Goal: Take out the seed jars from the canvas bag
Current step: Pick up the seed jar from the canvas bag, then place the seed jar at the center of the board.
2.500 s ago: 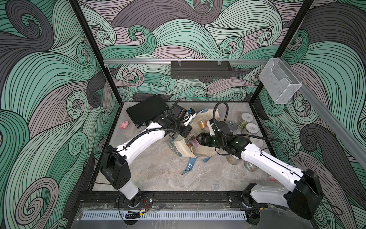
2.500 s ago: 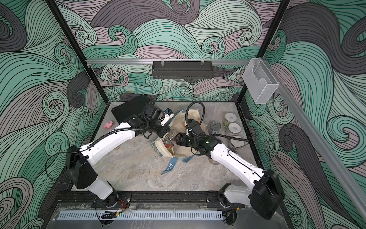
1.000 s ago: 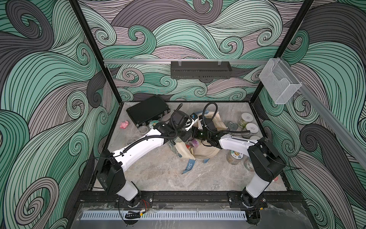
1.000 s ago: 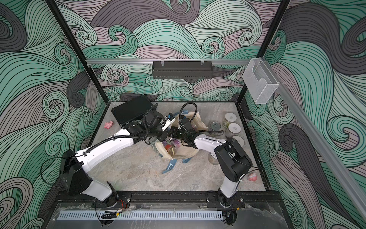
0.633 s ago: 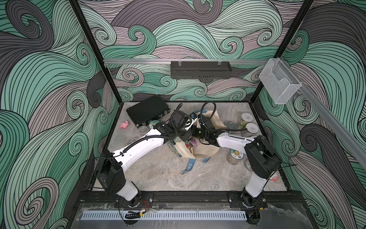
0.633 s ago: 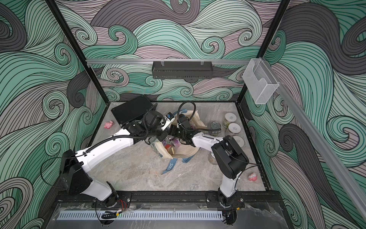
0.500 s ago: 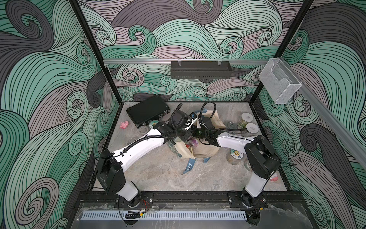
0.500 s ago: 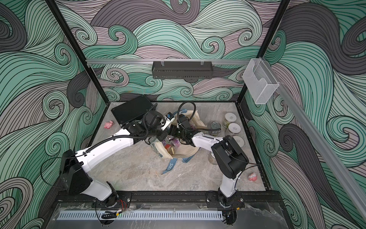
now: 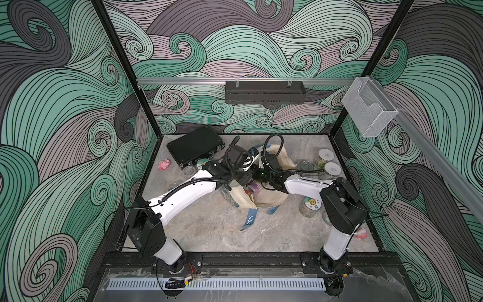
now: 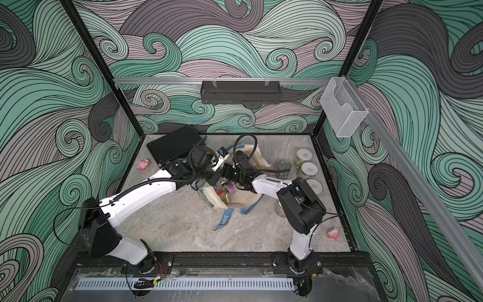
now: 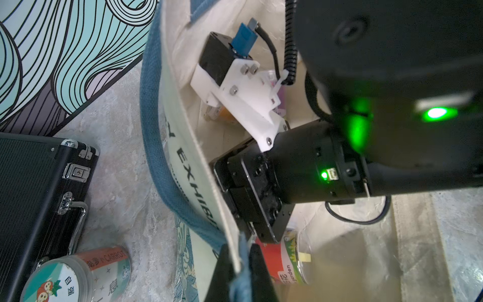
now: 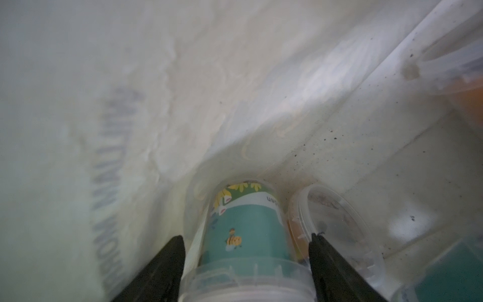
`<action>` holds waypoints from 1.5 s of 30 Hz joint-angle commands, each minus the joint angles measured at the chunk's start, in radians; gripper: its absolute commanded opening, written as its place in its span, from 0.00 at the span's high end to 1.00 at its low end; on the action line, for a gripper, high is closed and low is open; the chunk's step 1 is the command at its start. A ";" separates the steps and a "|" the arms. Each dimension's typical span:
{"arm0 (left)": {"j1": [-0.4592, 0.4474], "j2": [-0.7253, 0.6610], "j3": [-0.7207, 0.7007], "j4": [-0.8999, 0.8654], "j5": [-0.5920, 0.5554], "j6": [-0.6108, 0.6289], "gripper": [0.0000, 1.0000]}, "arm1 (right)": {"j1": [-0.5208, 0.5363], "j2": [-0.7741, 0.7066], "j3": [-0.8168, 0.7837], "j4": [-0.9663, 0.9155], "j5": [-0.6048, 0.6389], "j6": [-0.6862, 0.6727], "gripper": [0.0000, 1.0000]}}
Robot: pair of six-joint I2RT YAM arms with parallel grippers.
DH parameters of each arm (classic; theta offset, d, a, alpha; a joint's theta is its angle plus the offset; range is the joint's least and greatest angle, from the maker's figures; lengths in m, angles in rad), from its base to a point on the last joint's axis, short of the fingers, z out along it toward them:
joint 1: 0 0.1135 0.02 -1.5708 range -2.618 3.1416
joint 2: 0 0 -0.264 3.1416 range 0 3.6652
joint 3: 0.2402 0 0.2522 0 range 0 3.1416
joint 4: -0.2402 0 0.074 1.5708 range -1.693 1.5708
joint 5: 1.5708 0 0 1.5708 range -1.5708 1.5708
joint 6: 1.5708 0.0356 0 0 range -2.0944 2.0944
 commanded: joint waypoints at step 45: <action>0.255 0.093 0.100 -0.030 0.035 -0.175 1.00 | -0.225 -0.790 -0.053 -0.895 -0.329 -0.183 0.35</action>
